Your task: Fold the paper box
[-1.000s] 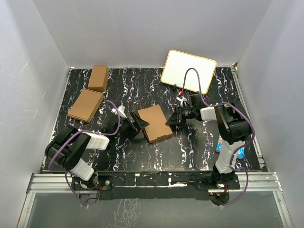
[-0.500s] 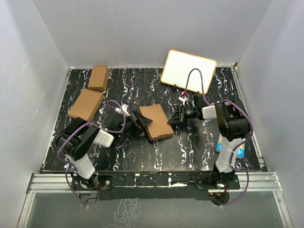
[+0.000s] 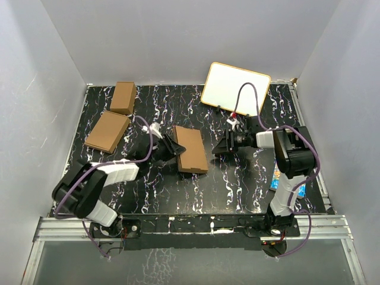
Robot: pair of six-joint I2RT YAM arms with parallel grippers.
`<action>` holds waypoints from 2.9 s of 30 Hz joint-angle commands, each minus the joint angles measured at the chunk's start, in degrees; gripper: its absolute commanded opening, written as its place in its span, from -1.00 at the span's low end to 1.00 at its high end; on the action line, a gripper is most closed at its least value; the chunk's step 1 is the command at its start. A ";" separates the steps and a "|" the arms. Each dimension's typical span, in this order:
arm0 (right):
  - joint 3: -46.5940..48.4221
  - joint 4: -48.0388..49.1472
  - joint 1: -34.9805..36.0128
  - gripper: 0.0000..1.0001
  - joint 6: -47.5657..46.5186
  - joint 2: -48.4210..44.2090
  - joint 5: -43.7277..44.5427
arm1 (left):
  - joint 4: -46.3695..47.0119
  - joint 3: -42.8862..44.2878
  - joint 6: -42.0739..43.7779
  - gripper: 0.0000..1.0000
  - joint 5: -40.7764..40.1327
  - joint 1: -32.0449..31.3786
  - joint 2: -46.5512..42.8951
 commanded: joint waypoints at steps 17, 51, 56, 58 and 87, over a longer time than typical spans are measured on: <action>2.94 -3.29 -7.05 0.00 -8.50 -12.96 2.18 | -73.21 41.19 39.79 -0.82 -31.56 -2.16 0.13; 7.24 -17.55 -9.32 0.05 -31.10 -16.79 2.85 | -32.98 17.51 22.90 0.94 12.76 10.78 -12.61; 6.39 -18.33 -10.97 0.27 -37.53 -22.72 7.94 | -28.67 12.89 18.58 0.94 17.32 19.74 -17.56; 5.68 -17.71 -12.28 0.42 -39.98 -26.18 9.51 | -29.57 13.79 19.45 0.94 17.04 21.01 -19.69; 43.12 -29.55 -13.99 1.00 -14.31 -38.34 19.79 | -51.23 53.41 31.30 0.94 14.07 22.62 -22.69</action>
